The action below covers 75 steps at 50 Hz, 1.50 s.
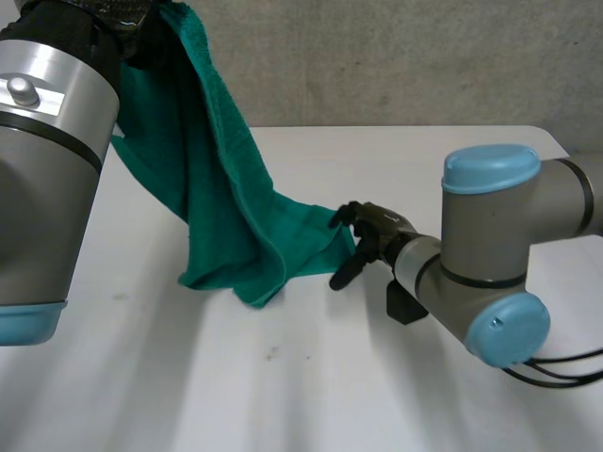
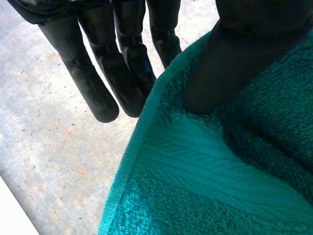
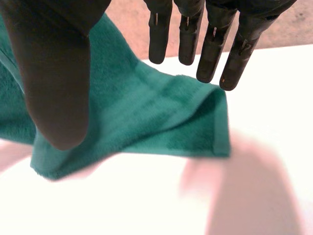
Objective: Fold the towel.
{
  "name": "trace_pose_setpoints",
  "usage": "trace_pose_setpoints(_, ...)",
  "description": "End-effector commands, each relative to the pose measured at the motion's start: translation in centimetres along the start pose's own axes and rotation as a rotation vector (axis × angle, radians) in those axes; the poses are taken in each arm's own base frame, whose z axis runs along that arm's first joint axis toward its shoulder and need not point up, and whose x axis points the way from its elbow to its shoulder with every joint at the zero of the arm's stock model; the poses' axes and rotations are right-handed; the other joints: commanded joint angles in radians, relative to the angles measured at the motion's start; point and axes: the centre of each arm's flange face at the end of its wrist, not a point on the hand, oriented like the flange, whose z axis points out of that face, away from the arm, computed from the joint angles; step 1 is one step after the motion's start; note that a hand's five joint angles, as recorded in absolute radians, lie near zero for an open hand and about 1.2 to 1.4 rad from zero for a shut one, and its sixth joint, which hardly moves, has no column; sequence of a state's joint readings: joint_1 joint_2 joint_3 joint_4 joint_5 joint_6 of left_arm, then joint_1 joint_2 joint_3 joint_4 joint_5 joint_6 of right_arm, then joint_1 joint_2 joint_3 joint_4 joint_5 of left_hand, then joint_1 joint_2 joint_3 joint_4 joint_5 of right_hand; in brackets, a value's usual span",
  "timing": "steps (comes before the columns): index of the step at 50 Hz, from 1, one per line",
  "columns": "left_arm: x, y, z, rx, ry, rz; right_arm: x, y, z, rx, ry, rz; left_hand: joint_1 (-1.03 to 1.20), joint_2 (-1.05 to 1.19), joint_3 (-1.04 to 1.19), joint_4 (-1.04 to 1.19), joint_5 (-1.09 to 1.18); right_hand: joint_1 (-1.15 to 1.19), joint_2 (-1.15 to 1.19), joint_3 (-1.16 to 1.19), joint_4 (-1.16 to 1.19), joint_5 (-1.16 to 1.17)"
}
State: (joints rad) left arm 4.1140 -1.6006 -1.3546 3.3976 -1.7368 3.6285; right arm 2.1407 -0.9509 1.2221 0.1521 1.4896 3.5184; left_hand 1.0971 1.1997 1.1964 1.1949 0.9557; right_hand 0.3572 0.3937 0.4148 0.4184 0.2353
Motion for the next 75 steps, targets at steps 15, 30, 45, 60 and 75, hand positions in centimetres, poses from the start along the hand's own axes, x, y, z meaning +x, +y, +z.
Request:
trace_pose_setpoints(15, 0.3, -0.7, -1.5, -0.013, 0.030, -0.014, -5.1, 3.7, 0.4, 0.013, -0.159, 0.199, 0.299, 0.197, 0.200, 0.201, 0.266, 0.074, 0.038, 0.017, 0.013, 0.022)
trace_pose_setpoints(30, 0.3, -0.2, -1.5, -0.026, 0.029, -0.011, -5.0, 4.6, 4.1, 0.055, -0.127, 0.255, 0.299, 0.197, 0.200, 0.201, 0.266, 0.936, 0.900, 0.879, 0.875, 0.884)
trace_pose_setpoints(45, -0.2, 3.0, -1.9, -0.119, 0.024, 0.025, -3.3, -10.7, -3.0, 0.465, 0.038, -0.284, 0.299, 0.197, 0.200, 0.201, 0.266, 1.039, 1.003, 0.981, 0.978, 0.986)
trace_pose_setpoints(60, 2.1, 10.4, -4.3, -0.415, 0.146, 0.078, -5.1, -12.2, -13.4, 0.170, 0.097, -1.039, 0.299, 0.197, 0.200, 0.201, 0.266, 1.039, 1.003, 0.981, 0.978, 0.986)
trace_pose_setpoints(75, 7.1, 20.5, -2.8, -0.625, 0.257, 0.116, 0.9, -2.1, -2.5, -0.291, 0.079, -1.136, 0.299, 0.197, 0.200, 0.201, 0.266, 1.039, 1.003, 0.981, 0.978, 0.986)
